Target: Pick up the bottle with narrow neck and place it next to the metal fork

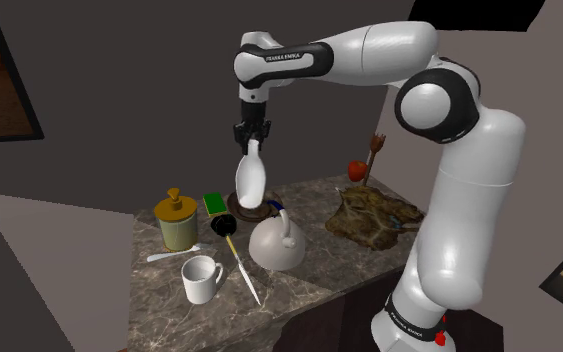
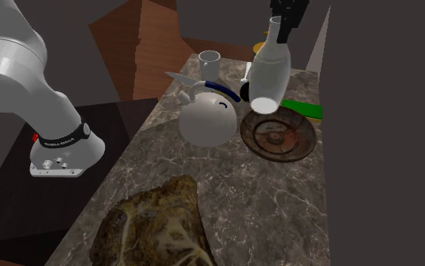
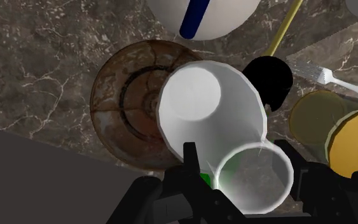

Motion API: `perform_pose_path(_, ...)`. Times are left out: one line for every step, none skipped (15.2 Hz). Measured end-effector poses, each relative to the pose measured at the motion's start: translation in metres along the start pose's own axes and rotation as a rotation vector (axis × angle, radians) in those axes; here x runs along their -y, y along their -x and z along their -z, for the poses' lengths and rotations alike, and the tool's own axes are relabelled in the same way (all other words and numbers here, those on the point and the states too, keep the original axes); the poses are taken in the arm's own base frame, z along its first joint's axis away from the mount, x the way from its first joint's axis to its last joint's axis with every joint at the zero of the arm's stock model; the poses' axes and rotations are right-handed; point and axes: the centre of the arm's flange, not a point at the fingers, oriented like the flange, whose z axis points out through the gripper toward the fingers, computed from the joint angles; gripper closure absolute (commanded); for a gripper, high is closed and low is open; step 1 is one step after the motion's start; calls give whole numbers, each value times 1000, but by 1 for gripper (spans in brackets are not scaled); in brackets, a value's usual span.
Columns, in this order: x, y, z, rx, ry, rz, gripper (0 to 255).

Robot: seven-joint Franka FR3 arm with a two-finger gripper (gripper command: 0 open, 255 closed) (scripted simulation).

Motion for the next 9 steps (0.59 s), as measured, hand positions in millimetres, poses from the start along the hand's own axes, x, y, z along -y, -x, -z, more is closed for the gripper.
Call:
perform_pose_path(11,2,0,0,0,0,255)
perform_pose_path(26,2,1,0,0,0,255)
perform_pose_path(39,3,4,0,0,0,255)
perform_pose_path(52,2,2,-1,0,0,255)
perform_pose_path(66,3,-1,0,0,0,255)
perform_pose_path(79,4,-1,0,0,0,255)
perform_pose_path(92,5,-1,0,0,0,255)
perform_pose_path(105,4,-1,0,0,0,255)
perform_pose_path(119,4,-1,0,0,0,255)
